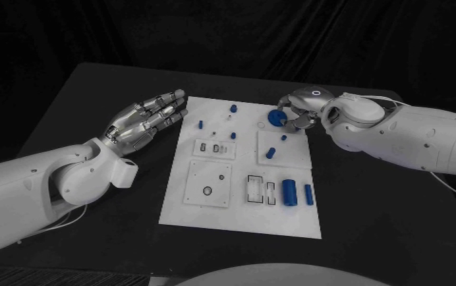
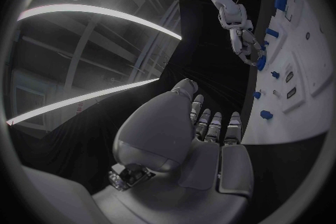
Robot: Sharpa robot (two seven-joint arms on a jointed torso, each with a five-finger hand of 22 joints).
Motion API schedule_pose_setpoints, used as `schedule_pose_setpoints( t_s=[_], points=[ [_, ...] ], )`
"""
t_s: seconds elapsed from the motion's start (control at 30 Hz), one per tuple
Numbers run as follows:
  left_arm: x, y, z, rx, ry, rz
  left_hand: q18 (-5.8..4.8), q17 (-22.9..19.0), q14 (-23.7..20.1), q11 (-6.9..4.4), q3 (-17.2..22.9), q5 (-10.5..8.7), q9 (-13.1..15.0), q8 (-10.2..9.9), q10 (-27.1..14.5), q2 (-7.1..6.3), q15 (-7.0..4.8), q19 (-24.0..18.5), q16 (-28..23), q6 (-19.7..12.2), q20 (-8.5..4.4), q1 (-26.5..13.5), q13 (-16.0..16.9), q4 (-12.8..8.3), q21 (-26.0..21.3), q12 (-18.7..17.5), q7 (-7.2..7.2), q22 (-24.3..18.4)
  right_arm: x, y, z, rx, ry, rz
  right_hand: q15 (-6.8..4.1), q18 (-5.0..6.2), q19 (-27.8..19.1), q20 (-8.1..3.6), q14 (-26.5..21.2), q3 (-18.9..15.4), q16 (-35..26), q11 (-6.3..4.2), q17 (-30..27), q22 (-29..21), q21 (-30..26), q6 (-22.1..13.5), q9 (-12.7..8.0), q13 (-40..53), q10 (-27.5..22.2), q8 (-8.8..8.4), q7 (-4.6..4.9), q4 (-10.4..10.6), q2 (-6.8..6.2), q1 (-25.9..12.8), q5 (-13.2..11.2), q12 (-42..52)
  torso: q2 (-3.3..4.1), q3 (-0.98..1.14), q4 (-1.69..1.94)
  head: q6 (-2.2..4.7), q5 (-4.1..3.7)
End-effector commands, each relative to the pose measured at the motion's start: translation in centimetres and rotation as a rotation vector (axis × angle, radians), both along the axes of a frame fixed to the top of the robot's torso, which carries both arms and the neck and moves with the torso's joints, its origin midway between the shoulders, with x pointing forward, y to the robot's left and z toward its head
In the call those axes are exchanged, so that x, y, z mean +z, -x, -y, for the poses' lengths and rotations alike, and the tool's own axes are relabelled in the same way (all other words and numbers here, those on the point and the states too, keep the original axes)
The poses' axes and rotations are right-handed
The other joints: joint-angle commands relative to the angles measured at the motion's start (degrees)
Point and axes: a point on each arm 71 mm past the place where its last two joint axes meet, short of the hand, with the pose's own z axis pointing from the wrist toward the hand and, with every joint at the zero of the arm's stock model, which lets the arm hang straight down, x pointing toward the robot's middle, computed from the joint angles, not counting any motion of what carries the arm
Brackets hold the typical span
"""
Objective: Assemble the parts on the task board
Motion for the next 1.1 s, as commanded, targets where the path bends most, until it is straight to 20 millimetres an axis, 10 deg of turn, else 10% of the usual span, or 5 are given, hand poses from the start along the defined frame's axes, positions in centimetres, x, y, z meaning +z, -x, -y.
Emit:
schedule_pose_setpoints(
  t_s=[0.03,1.1],
  points=[
    [0.0,0.1,0.1,-0.014,0.011,0.002,0.65,0.1,-0.1,0.27,0.4,-0.18,0.0,0.2,-0.1,0.04,0.39,-0.1,0.2,-0.1,0.41,-0.1,0.0,0.1,0.2,0.2,0.18,0.0,-0.2,0.7,-0.4,0.029,-0.012,0.001,-0.59,-0.89,3.1,-0.46,5.6,0.3,-0.4,-0.37,13.6,12.1,0.3,2.4,5.9,15.1,6.0,5.92,-1.77,0.0,-0.02,-0.8,-0.4,0.2,-0.01,0.0,0.02,-0.05,-0.17],
    [-0.2,0.1,0.1,-0.021,0.003,-0.01,0.66,0.1,-0.1,0.34,0.9,-0.19,0.0,0.3,0.0,0.19,0.38,-0.1,0.2,0.0,0.42,-0.1,0.0,0.0,0.2,0.5,0.23,0.0,1.1,0.3,-4.0,0.079,-0.068,0.002,-0.69,-1.06,3.5,-0.66,5.5,0.8,-1.1,-0.45,12.8,12.5,0.8,2.6,6.7,15.1,6.0,6.43,-1.72,0.1,-0.24,-1.7,-3.3,0.2,0.0,-0.06,0.08,-0.39,0.02]
  ],
)
